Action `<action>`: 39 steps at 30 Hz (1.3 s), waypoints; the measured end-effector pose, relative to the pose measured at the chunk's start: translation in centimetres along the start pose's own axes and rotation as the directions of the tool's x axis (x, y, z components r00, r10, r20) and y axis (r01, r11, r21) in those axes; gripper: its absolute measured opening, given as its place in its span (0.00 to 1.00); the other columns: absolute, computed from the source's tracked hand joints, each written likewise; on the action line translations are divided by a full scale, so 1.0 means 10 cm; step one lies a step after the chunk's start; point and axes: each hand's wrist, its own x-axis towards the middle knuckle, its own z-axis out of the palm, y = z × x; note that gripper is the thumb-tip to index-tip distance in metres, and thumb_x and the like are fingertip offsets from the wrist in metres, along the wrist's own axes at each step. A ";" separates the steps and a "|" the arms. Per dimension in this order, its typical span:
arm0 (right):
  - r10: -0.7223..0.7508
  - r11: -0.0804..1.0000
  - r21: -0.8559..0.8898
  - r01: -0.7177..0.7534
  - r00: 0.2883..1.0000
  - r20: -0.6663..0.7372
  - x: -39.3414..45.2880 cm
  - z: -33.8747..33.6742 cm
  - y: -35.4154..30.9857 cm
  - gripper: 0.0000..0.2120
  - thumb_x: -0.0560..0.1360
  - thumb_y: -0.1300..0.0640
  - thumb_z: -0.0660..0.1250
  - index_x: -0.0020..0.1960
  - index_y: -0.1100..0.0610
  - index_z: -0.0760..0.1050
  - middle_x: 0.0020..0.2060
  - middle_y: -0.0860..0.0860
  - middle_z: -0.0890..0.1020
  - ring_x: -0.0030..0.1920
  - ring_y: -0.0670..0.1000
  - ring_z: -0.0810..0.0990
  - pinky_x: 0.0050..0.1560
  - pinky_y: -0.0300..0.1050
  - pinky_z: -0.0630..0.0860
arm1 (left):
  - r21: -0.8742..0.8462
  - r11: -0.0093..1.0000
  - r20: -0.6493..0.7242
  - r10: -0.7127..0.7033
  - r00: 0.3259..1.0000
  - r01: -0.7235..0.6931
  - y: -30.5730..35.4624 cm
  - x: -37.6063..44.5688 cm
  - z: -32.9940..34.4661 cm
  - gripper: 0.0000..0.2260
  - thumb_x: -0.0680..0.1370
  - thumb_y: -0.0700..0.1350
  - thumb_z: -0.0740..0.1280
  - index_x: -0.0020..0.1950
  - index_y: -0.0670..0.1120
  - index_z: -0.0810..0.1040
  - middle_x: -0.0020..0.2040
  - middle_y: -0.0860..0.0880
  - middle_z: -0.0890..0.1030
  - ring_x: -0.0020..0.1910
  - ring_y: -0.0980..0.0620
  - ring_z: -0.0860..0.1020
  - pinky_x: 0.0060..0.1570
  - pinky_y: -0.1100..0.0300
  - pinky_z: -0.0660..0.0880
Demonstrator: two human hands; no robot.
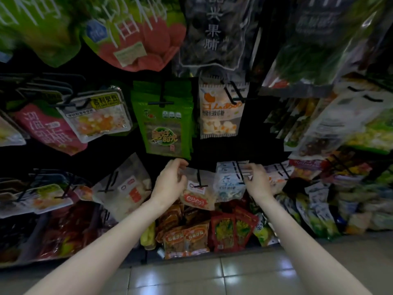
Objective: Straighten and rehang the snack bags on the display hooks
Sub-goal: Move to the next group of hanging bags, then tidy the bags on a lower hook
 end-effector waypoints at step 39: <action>0.208 0.954 0.227 -0.195 0.977 -0.037 0.27 -0.86 1.25 0.21 0.77 0.70 0.57 0.68 0.56 0.68 0.65 0.56 0.72 0.57 0.55 0.74 0.43 0.42 0.68 | 0.107 0.976 0.098 0.180 0.979 -0.190 0.58 0.15 1.09 0.18 0.77 0.36 0.61 0.67 0.42 0.68 0.62 0.46 0.71 0.57 0.50 0.74 0.47 0.61 0.70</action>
